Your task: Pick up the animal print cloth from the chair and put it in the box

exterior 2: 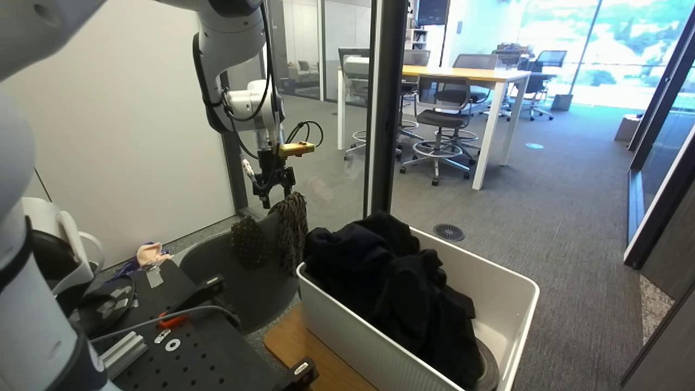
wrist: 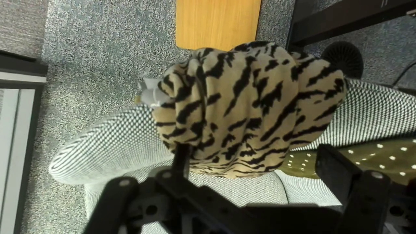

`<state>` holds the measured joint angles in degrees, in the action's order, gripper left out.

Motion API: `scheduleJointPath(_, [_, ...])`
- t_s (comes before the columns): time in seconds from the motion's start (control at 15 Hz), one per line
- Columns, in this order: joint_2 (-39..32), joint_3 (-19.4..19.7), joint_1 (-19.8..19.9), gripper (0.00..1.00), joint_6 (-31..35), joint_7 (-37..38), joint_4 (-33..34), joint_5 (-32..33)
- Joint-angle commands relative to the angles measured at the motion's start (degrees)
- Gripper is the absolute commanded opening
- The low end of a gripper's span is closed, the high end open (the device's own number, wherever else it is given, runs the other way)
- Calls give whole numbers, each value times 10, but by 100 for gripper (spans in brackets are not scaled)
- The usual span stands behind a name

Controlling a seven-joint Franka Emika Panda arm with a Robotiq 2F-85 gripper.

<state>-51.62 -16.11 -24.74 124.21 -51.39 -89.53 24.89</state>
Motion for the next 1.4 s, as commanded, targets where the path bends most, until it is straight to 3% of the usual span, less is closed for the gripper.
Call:
scheduleJointPath(0.0, [-23,7,-8,100,-13,-13,33,9])
scheduleJointPath(0.53, [-33,16,-18,98,-22,-33,33,31])
scheduleJointPath(0.6, [-32,16,-19,74,-23,-35,32,32])
scheduleJointPath(0.73, [-33,18,-20,70,-23,-40,32,35])
scheduleJointPath(1.33, [-35,22,-22,1,-27,-47,35,38])
